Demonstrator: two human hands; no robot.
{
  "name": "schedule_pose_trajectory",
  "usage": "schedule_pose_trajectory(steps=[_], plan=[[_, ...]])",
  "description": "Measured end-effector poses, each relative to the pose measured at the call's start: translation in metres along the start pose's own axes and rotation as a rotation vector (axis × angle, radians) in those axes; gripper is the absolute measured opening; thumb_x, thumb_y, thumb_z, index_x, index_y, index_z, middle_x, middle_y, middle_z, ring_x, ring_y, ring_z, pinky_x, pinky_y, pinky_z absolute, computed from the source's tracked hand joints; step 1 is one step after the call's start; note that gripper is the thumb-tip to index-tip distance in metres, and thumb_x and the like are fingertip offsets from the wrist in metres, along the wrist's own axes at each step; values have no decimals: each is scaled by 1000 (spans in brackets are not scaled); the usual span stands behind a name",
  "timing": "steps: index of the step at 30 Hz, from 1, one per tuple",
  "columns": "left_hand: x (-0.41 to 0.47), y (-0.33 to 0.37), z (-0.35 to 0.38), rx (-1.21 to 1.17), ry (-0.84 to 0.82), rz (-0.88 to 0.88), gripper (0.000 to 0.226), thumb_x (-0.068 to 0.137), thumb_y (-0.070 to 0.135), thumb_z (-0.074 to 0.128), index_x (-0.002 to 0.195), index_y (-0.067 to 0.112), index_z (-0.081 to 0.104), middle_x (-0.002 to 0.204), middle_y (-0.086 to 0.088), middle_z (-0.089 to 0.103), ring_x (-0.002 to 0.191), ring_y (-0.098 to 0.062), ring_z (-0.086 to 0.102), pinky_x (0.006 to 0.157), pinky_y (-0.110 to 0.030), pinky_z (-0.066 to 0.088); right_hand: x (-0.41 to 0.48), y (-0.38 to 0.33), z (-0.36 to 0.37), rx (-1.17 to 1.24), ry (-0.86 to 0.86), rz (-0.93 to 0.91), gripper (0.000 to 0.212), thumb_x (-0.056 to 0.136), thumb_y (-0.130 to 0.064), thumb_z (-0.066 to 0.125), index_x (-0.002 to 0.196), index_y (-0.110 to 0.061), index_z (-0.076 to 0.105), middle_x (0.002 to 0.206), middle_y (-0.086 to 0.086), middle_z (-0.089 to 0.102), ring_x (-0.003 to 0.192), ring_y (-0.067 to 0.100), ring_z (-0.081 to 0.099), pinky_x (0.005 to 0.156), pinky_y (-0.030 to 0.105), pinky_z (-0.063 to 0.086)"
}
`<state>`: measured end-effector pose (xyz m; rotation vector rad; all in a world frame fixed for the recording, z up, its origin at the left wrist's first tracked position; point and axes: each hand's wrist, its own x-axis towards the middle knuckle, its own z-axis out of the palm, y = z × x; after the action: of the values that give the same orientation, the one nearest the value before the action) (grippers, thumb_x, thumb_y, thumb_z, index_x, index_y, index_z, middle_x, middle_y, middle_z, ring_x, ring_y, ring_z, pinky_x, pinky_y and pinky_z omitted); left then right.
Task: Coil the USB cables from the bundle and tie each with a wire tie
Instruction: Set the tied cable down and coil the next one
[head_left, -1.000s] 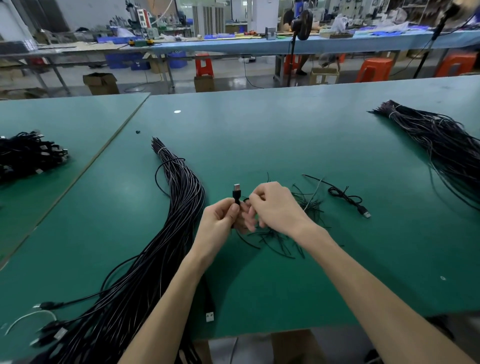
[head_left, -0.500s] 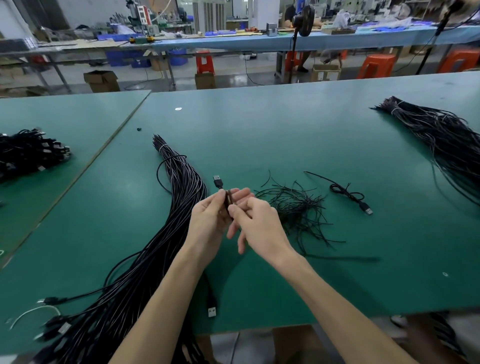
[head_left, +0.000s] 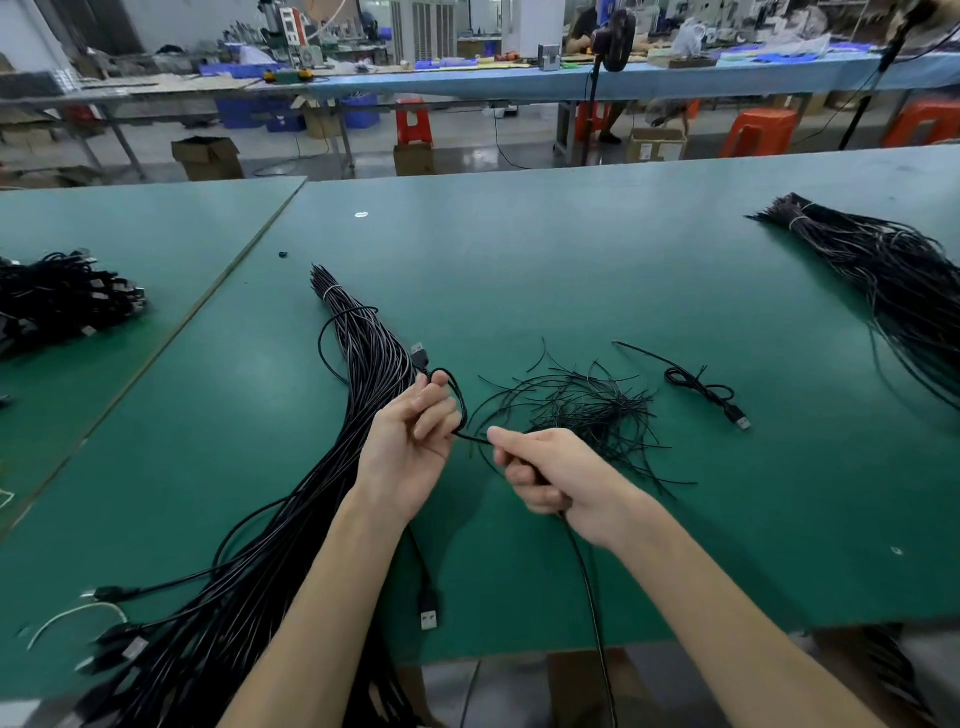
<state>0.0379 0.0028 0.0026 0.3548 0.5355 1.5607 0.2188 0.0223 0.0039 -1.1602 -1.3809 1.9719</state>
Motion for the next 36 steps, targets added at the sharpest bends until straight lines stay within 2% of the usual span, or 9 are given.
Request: schedule_pose_trajectory(steps=[4,8,11,14,18,22,25,28,36], plan=[[-2,-5,0,389,-28,63,27,106,8,37,85,8,54,59,9,39,46,-6,23,48,-20,24,-2,-13,-15,332,-48,70,24,103,-27,61,84,-13,60,57,-9,44,37,3,27,35,18,20],[-1,-17,0,674,-109,60,35,109,24,45,81,12,62,60,4,38,50,-10,25,52,-26,19,-4,-30,-15,501,29,22,24,107,-25,53,89,-10,57,57,-8,44,35,3,26,32,17,19],[0,-24,-1,795,-169,64,30,105,30,52,89,8,66,60,1,47,51,-11,37,52,-21,33,-6,-37,-4,252,132,-101,29,109,-25,47,94,-5,62,56,-5,49,36,6,26,35,19,18],[0,-29,-1,894,-205,137,43,102,37,55,106,-4,66,68,-8,62,59,-19,56,68,-31,51,-9,-38,15,-39,222,-253,43,109,-21,41,74,-6,62,51,4,53,35,13,35,42,24,33],[-1,-30,0,950,-108,249,50,97,43,62,88,-7,63,73,-5,60,67,-14,53,64,-26,46,-7,-34,31,-428,393,-408,46,107,-22,41,63,-14,50,56,-1,54,54,19,45,60,36,40],[1,-25,-1,711,-17,230,34,105,22,53,96,-6,70,97,-18,75,86,-27,72,77,-36,57,-8,-19,45,-696,363,-443,35,109,-26,38,91,-12,65,90,10,70,77,27,62,70,39,50],[-2,-18,1,492,-7,132,35,108,16,47,119,-13,63,118,-27,71,110,-33,72,84,-30,59,-7,-5,52,-618,333,-416,33,109,-27,40,92,-14,64,75,1,63,60,12,52,60,32,43],[-3,-16,2,380,12,84,37,106,16,49,123,-14,60,121,-27,70,111,-31,72,83,-28,59,-5,4,52,-452,323,-410,33,109,-25,45,86,-10,64,59,-7,52,47,6,39,52,24,36],[1,-7,0,175,16,70,33,102,16,49,122,-7,63,128,-19,69,109,-21,73,79,-23,59,-4,18,45,-305,240,-265,40,108,-34,50,78,-15,69,53,-5,58,50,7,49,55,23,43]])
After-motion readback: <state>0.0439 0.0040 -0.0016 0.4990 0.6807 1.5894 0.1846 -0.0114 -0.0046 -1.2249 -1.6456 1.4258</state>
